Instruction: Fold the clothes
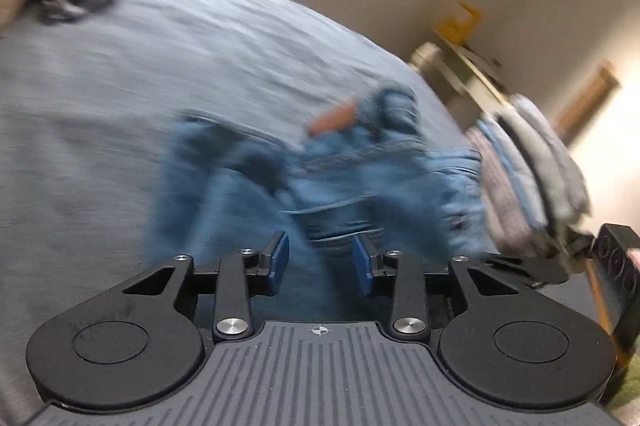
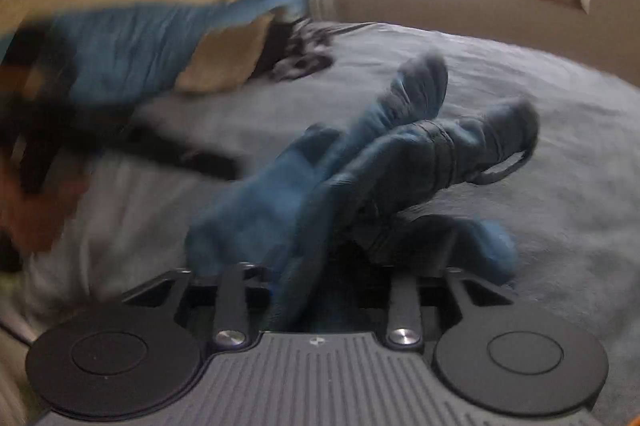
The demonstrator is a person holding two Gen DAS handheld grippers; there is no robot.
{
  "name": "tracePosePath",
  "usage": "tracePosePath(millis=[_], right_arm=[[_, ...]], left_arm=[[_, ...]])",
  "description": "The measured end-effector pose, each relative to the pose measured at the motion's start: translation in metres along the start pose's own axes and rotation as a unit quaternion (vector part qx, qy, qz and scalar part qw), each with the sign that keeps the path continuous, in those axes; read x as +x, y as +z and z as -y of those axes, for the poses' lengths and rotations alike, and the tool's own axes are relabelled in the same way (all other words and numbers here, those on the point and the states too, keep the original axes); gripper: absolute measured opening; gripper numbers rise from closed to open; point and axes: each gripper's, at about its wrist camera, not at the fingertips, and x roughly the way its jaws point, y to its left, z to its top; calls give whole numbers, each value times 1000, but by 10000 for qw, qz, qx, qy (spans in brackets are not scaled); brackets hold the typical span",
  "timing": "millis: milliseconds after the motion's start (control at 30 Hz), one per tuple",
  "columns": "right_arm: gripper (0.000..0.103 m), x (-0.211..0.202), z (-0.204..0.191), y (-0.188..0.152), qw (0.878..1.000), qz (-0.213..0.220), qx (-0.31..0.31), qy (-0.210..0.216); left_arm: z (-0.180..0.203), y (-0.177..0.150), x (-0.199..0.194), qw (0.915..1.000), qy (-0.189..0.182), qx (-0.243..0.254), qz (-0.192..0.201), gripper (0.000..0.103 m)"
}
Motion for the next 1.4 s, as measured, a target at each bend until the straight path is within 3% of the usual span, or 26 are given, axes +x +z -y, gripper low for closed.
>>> tracePosePath(millis=[133, 200, 300, 400, 500, 633, 733, 867, 1067, 1267, 1333, 1400], right_arm=[[52, -10, -13, -6, 9994, -65, -344, -62], [59, -20, -9, -5, 9996, -31, -251, 126], [61, -25, -2, -6, 9993, -7, -52, 375], [61, -21, 0, -7, 9989, -16, 68, 474], [62, -15, -2, -9, 9988, -15, 122, 483], [61, -22, 1, -14, 9984, 61, 281, 494], [61, -37, 22, -19, 9954, 149, 798, 513], [62, -51, 59, -23, 9793, 361, 1829, 788], [63, -49, 106, -18, 9391, 737, 3152, 1156], [63, -21, 129, -8, 9092, 548, 3899, 1355], [62, -14, 123, -3, 9150, 409, 3767, 1389], [62, -7, 117, 2, 9204, 270, 3632, 1422]], left_arm=[[8, 5, 20, 9993, -312, -85, -194, 41], [10, 8, 23, 9986, -465, -195, -165, 45], [22, 19, 32, 9979, -621, -149, -57, 57], [46, 25, 48, 9984, -401, 389, -99, 57], [60, 24, 65, 9955, 195, 909, -173, 58], [47, 23, 64, 9977, 242, 605, -171, 58], [31, 22, 47, 9986, 385, 372, 30, 58], [5, 18, 27, 9980, 614, -83, 133, 58], [-7, 14, 26, 9976, 617, -310, 17, 57], [-17, 9, 26, 9968, 620, -498, -81, 55], [-12, 9, 29, 9973, 632, -363, -46, 50], [-7, 8, 31, 9977, 643, -204, -50, 34]])
